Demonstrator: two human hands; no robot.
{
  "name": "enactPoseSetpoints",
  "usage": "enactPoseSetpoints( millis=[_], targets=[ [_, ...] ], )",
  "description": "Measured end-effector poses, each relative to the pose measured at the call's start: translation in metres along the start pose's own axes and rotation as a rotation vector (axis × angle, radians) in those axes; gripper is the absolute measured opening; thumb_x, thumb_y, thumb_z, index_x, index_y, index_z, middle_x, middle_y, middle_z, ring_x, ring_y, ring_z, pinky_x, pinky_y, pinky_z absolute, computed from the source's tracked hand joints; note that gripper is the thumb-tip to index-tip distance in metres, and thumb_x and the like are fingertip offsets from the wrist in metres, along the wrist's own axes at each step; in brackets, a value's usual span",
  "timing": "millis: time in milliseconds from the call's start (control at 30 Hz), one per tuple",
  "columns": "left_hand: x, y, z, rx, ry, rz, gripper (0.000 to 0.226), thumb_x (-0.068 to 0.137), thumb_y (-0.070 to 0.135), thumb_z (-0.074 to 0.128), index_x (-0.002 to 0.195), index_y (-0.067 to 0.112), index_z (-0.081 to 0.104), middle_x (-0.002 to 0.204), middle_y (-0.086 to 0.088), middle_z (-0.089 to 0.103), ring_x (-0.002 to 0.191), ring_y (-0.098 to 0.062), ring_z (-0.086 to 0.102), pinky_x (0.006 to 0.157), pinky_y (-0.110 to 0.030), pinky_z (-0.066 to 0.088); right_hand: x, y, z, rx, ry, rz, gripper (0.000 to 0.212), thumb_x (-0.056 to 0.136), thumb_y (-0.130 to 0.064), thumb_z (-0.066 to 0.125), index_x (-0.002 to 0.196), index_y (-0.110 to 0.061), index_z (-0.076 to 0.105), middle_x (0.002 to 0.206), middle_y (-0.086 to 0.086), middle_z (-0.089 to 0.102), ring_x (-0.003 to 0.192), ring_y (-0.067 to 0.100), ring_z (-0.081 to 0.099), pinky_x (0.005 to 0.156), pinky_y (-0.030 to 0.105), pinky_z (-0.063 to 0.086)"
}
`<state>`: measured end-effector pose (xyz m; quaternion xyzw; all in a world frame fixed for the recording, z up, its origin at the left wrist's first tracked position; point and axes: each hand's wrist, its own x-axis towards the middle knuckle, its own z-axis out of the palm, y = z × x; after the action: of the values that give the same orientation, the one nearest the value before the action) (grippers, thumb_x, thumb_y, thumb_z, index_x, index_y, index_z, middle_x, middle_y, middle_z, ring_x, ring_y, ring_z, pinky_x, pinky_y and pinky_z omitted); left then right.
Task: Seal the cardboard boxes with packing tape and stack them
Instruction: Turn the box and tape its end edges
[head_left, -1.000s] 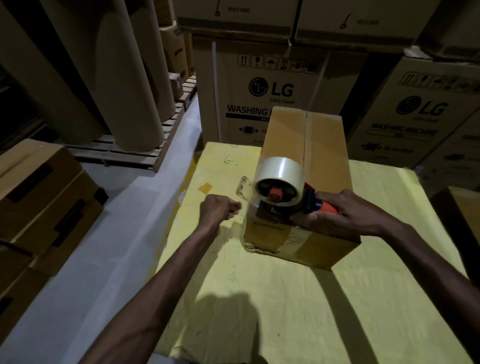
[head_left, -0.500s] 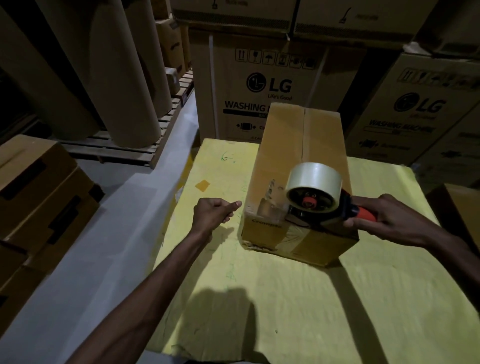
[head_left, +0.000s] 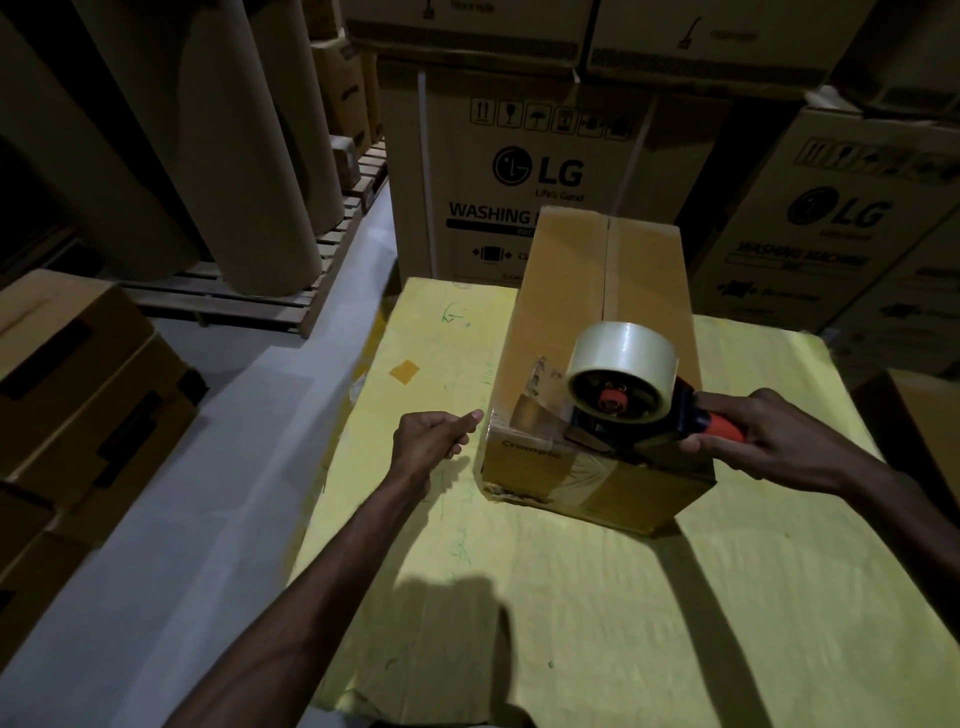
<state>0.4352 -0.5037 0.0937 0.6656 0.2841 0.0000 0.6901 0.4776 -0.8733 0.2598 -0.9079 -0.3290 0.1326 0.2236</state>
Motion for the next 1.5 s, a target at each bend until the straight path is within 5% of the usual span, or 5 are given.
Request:
enactPoseSetpoints(
  millis=[433,567,700,1033,1500],
  targets=[
    [-0.014,-0.014,0.013,0.140,0.119,-0.120,0.068,0.066,0.064,0.090,0.114,0.024,0.066,0.074,-0.002,0.073,0.058,-0.015,0.064,0.058,-0.030,0.054,-0.002,-0.002,-0.002,0.018,-0.011,0.004,0.056,0.086,-0.083,0.047,0.123,-0.043,0.060,0.080,-0.015,0.068,0.058,0.016,0.065,0.047,0.028,0.049],
    [-0.031,-0.024,0.020,0.246,0.286,0.533,0.037,0.093,0.031,0.077,0.128,0.026,0.065,0.108,0.004,0.072,0.097,-0.013,0.069,0.081,-0.037,0.059,-0.005,0.001,-0.002,0.019,-0.002,-0.006,0.064,0.087,-0.080,0.048,0.129,-0.033,0.062,0.079,-0.016,0.068,0.058,0.016,0.065,0.047,0.023,0.047],
    [-0.034,-0.023,0.030,0.654,0.025,1.022,0.072,0.090,0.050,0.076,0.149,0.016,0.054,0.154,-0.004,0.053,0.143,-0.017,0.047,0.113,-0.028,0.041,-0.005,0.001,-0.002,0.016,-0.015,-0.017,0.063,0.087,-0.078,0.049,0.126,-0.030,0.063,0.085,-0.019,0.068,0.062,0.013,0.066,0.048,0.018,0.046],
    [-0.006,-0.038,0.032,0.944,0.131,1.296,0.075,0.080,0.020,0.090,0.145,0.002,0.056,0.150,-0.012,0.056,0.142,-0.027,0.050,0.112,-0.040,0.044,0.004,0.004,0.001,-0.262,-0.079,-0.008,0.062,0.091,-0.082,0.037,0.127,-0.036,0.058,0.071,-0.011,0.059,0.065,0.004,0.061,0.050,0.018,0.042],
    [0.010,-0.043,0.022,1.143,0.233,1.377,0.056,0.100,0.052,0.058,0.145,0.019,0.060,0.152,0.000,0.056,0.140,-0.028,0.053,0.117,-0.062,0.035,-0.030,0.038,-0.025,-0.478,-0.130,-0.015,0.063,0.088,-0.087,0.025,0.124,-0.041,0.050,0.069,-0.013,0.056,0.060,0.002,0.059,0.051,0.016,0.041]
  ],
)
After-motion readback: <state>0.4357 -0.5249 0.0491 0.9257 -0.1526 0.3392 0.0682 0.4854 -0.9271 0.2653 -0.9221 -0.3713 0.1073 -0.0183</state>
